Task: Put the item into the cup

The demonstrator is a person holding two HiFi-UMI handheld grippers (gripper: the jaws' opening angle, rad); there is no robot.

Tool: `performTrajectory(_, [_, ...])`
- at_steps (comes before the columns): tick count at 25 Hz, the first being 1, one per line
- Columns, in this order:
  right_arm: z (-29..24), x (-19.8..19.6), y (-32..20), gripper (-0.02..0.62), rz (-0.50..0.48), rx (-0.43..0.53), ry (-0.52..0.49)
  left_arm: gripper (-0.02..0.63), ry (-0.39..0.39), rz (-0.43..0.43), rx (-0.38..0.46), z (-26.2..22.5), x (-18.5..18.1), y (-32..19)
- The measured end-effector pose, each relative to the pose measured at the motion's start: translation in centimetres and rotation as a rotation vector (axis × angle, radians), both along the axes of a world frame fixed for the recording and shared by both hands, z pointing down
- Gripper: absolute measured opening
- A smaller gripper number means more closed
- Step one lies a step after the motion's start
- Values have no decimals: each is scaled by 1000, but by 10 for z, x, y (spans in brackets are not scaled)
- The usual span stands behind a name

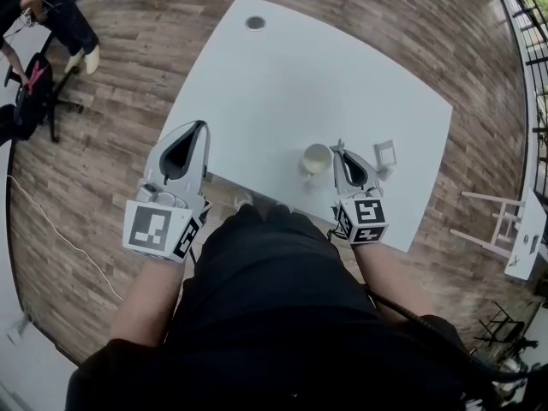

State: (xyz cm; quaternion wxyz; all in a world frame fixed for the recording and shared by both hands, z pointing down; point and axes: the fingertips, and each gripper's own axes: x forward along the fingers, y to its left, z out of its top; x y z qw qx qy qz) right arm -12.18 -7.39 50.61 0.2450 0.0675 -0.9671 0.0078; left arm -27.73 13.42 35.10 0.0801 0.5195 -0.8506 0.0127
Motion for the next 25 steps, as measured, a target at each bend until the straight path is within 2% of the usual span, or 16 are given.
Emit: performTrajectory(25, [25, 8, 23, 25, -32, -71, 68, -2, 112, 32, -75, 42, 14, -4])
